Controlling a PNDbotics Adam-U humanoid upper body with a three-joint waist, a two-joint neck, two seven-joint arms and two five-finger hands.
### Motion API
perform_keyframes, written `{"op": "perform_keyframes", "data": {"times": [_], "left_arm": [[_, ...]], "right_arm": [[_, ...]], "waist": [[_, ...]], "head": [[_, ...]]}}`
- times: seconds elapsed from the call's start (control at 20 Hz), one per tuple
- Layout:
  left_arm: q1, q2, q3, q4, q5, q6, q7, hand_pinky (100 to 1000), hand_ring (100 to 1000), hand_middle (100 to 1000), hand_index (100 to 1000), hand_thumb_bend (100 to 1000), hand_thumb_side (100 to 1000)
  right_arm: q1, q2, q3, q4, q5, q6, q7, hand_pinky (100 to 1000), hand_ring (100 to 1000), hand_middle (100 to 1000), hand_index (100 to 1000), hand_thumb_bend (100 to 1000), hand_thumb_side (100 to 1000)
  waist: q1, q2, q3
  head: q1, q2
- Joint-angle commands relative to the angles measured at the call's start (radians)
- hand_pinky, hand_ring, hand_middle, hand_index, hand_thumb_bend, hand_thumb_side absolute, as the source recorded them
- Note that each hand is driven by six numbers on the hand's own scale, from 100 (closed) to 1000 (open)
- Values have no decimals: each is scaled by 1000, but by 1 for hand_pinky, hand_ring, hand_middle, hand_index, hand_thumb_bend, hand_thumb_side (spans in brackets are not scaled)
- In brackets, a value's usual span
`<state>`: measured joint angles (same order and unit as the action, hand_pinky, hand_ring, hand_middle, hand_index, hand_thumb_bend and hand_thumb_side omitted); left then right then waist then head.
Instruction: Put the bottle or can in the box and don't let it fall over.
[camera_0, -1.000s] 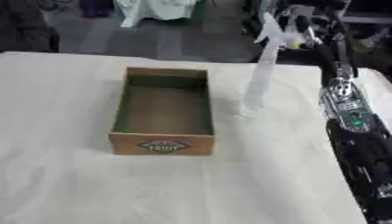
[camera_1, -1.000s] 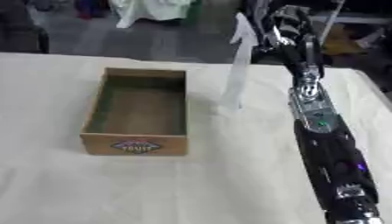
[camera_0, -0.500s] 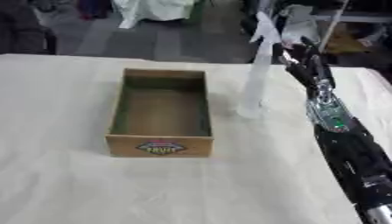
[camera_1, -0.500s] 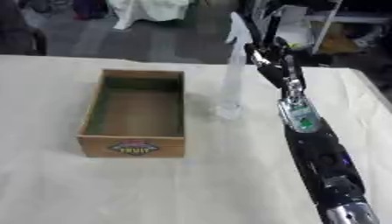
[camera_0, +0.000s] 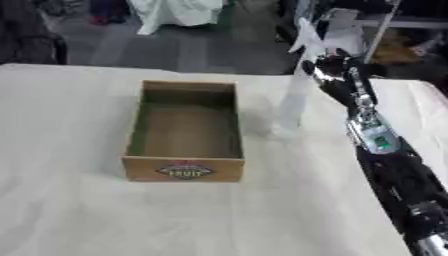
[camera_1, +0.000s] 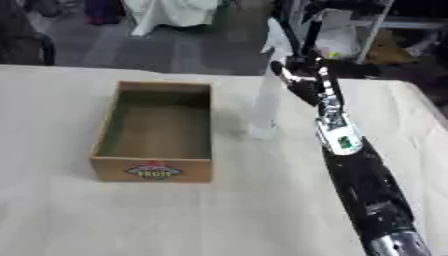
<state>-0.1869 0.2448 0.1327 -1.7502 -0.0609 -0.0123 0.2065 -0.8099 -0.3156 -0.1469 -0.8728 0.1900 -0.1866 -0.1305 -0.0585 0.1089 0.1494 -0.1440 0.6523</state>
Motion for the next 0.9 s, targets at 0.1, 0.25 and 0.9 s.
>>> {"op": "perform_keyframes", "data": {"times": [0.1,0.25,0.9], "left_arm": [[-16,11,-1,-17,0,-1,-5,734,780,683,843,500,751],[-19,12,-1,-19,0,-1,-6,734,780,682,844,501,751],[-22,13,-3,-21,0,0,-7,734,779,681,844,501,750]], "right_arm": [[-37,-41,1,-8,28,-2,13,739,878,906,1000,716,545],[-49,-45,0,-7,36,-1,16,738,876,904,1000,716,546],[-98,-49,17,-36,51,-8,54,722,860,890,1000,718,547]], "waist": [[2,-6,11],[0,-3,23],[-6,4,44]], "head": [[-10,-21],[-16,-27],[-31,-36]]}}
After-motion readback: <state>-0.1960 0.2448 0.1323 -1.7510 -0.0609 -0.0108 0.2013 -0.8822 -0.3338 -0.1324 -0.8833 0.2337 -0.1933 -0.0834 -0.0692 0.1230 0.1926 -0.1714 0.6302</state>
